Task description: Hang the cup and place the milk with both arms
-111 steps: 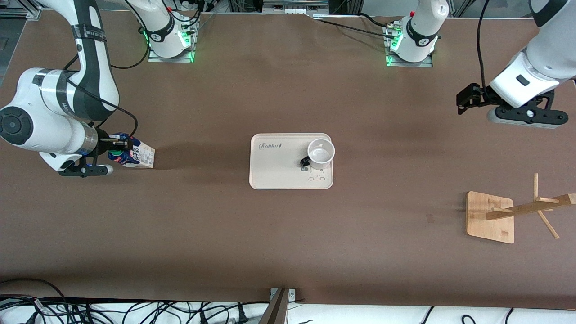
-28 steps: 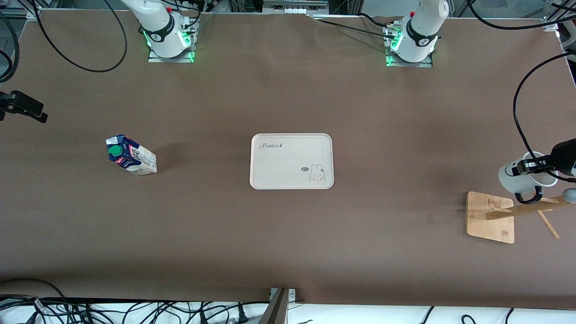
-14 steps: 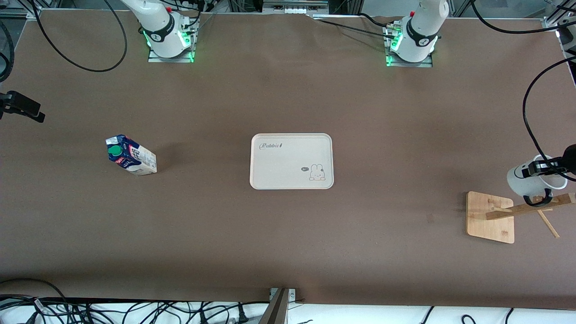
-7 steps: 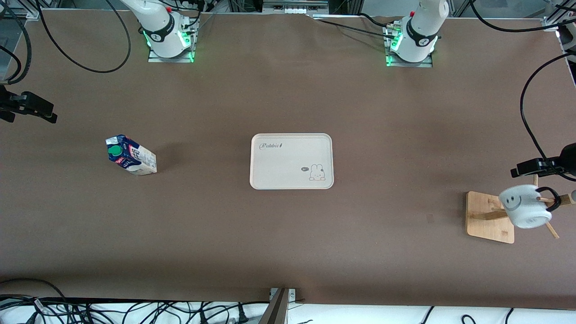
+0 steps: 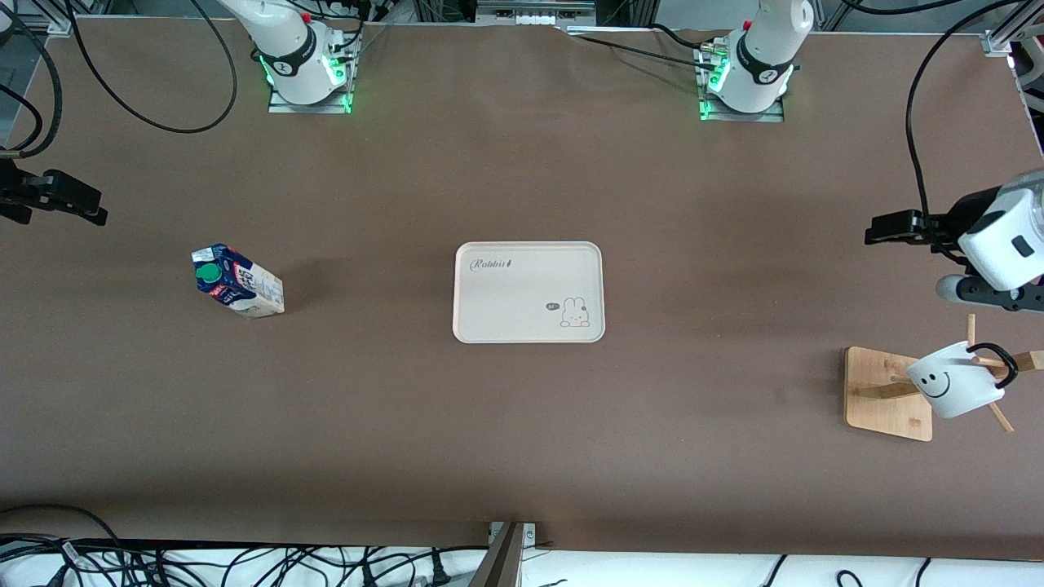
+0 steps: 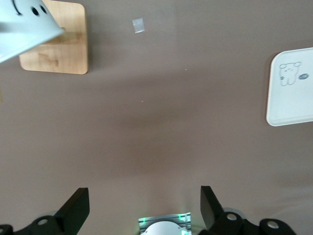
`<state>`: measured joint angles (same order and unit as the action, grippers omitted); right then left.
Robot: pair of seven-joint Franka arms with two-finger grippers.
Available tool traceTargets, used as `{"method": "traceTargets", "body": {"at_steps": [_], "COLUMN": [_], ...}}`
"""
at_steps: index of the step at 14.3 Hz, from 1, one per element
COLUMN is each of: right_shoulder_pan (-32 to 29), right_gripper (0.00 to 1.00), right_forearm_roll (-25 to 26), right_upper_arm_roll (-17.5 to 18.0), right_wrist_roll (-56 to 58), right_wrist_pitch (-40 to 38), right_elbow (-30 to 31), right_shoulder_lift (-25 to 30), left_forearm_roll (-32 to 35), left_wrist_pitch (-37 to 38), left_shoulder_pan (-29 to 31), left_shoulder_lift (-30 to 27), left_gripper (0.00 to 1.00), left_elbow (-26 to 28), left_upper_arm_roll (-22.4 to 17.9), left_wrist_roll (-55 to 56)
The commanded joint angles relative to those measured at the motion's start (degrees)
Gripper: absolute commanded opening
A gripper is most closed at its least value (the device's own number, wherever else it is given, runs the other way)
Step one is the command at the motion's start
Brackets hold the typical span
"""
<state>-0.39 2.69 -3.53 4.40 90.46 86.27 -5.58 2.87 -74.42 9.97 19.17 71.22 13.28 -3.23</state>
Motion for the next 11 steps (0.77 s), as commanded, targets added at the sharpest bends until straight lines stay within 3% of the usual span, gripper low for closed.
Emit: {"method": "traceTargets", "body": {"at_steps": [1, 3, 4, 8, 9, 11], "right_shoulder_pan": [-0.23, -0.32, -0.40, -0.14, -0.14, -0.14], "right_gripper": [1.00, 1.00, 1.00, 1.00, 1.00, 1.00], "right_forearm_roll": [-0.93, -1.02, -1.11, -1.20, -1.28, -1.28], "right_upper_arm_roll": [-0.08, -0.08, -0.08, 0.01, 0.01, 0.01], "right_wrist_roll": [0.34, 0.34, 0.34, 0.69, 1.74, 3.85], "right_wrist_pitch": [-0.82, -0.90, -0.82, -0.90, -0.90, -0.99], "right_elbow": [-0.75, -0.75, -0.75, -0.75, -0.75, -0.75], "right_shoulder_lift": [-0.13, -0.13, -0.13, -0.22, -0.31, -0.31], "left_forearm_roll": [3.55, 2.50, 2.15, -5.92, -5.85, -2.89], "left_wrist_pitch": [0.50, -0.63, -2.38, -18.97, -22.84, -26.39], "left_shoulder_pan": [-0.57, -1.61, -4.14, -8.37, -10.22, -11.55], "left_shoulder_lift": [-1.41, -3.16, -5.18, -16.94, -19.41, -23.55], "left_gripper": [1.00, 1.00, 1.00, 1.00, 1.00, 1.00], "left_elbow": [0.93, 2.85, 5.39, 22.60, 26.04, 29.31], "left_upper_arm_roll": [0.96, -0.09, -2.62, -12.01, -14.31, -15.12], "left_wrist_roll": [-0.20, -0.20, -0.29, 0.24, 0.15, -0.29]}}
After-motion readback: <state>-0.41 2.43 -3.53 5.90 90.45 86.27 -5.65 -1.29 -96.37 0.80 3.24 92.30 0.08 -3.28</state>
